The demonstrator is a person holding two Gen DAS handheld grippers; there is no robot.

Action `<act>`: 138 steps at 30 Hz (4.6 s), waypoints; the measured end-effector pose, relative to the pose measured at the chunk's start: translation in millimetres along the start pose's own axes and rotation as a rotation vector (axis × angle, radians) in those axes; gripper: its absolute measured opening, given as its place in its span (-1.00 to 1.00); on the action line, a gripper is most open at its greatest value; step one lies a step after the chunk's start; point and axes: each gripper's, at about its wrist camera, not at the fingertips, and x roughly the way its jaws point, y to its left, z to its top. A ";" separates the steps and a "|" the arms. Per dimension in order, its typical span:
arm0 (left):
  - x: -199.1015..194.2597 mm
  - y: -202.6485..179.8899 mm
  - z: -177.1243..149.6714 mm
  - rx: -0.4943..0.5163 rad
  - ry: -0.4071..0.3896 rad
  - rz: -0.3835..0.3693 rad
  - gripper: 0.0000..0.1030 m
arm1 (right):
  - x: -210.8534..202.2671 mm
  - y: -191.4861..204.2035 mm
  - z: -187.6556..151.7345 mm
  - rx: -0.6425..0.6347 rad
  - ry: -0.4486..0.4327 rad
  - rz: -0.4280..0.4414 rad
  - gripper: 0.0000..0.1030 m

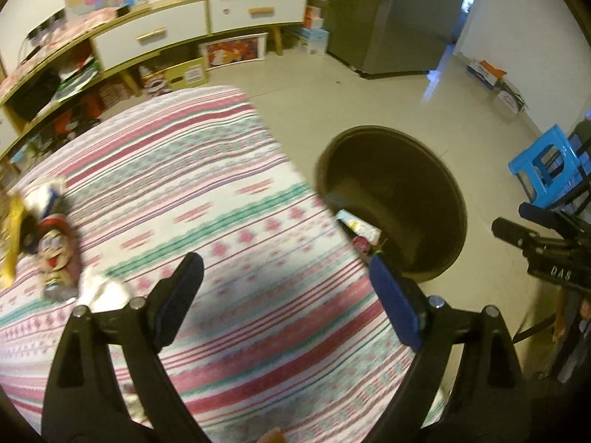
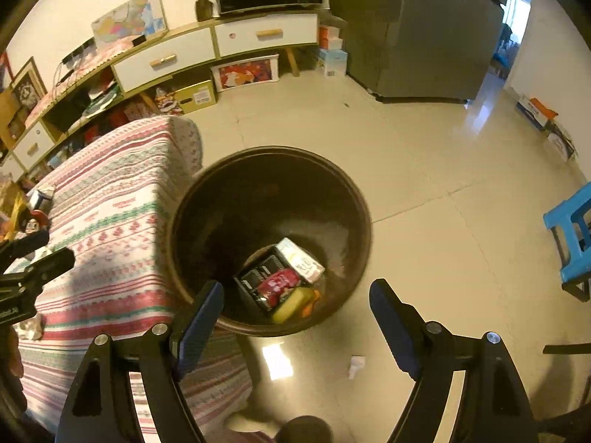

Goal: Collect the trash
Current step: 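Move both tools back over the table toward the crumpled papers, then grasp the crumpled white paper with the left tool while the right tool grasps the white tissue, then carry the crumpled paper and tissue over the brown bin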

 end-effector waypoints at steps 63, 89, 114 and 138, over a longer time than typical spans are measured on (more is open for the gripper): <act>-53.1 178.7 -141.3 -0.194 0.178 -0.073 -0.31 | 18.5 241.5 -25.4 -0.370 0.071 0.149 0.65; -93.9 259.4 -130.9 -0.448 -0.032 0.167 -0.31 | 75.1 360.5 -19.7 -0.242 0.145 0.322 0.64; -86.6 244.4 -127.2 -0.420 -0.013 0.160 -0.30 | 58.7 364.1 -21.1 -0.399 0.040 0.301 -0.44; -52.4 158.1 -73.7 -0.307 -0.024 0.061 -0.30 | 31.4 225.0 5.2 -0.270 -0.013 0.200 -0.44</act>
